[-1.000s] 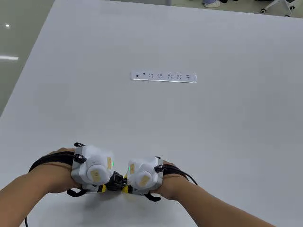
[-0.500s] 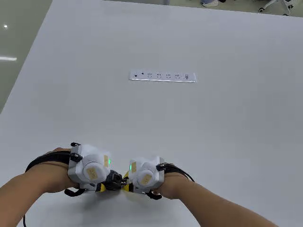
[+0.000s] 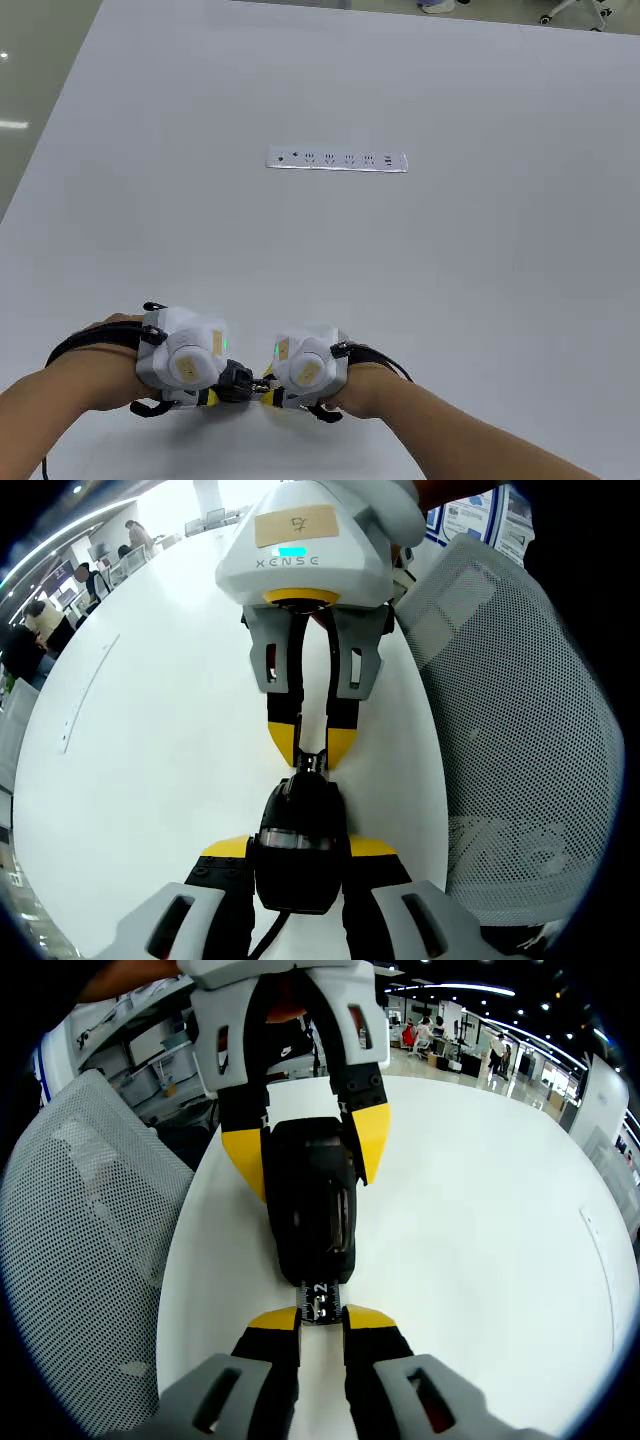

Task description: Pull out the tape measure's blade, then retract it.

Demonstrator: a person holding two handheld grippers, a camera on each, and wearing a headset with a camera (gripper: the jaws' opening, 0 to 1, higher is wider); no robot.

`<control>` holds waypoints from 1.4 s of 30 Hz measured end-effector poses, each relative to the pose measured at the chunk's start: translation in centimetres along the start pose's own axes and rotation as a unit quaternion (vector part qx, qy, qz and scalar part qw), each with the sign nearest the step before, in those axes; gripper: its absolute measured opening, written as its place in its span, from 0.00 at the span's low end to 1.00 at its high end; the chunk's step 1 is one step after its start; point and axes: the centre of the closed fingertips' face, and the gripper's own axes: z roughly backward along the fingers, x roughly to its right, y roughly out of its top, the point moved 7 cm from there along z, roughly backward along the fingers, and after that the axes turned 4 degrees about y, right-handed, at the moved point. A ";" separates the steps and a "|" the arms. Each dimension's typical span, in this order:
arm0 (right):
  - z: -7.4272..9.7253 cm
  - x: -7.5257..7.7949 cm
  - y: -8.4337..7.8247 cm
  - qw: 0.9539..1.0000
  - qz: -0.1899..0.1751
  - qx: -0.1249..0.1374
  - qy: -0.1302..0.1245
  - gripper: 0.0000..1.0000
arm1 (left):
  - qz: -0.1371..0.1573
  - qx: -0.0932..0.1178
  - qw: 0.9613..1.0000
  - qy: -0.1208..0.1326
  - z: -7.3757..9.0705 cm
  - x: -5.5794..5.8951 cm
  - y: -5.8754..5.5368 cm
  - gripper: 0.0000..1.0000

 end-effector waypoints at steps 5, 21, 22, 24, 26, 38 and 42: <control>0.0 -0.1 0.1 1.000 -0.008 0.004 0.002 0.15 | -0.001 -0.001 1.000 0.000 0.0 0.0 0.0 0.30; -0.1 -0.1 0.4 1.000 0.007 0.009 -0.006 0.13 | -0.001 -0.006 1.000 0.005 0.1 0.1 0.0 0.30; 0.4 0.0 0.5 1.000 -0.001 0.023 -0.007 0.13 | -0.002 -0.010 1.000 0.004 0.3 0.0 -0.3 0.30; 0.5 0.0 0.6 1.000 0.000 0.023 -0.006 0.13 | -0.002 -0.010 1.000 0.004 0.4 0.0 -0.3 0.30; 0.4 0.0 0.6 1.000 0.001 0.022 -0.006 0.13 | -0.001 -0.011 1.000 0.004 0.4 0.0 -0.3 0.30; 0.8 -0.1 0.2 1.000 -0.002 0.020 -0.009 0.13 | 0.003 -0.007 1.000 0.007 0.5 0.1 -0.3 0.30; 1.0 -0.1 0.0 1.000 -0.002 0.019 -0.010 0.13 | 0.005 -0.006 1.000 0.008 0.5 0.1 -0.3 0.30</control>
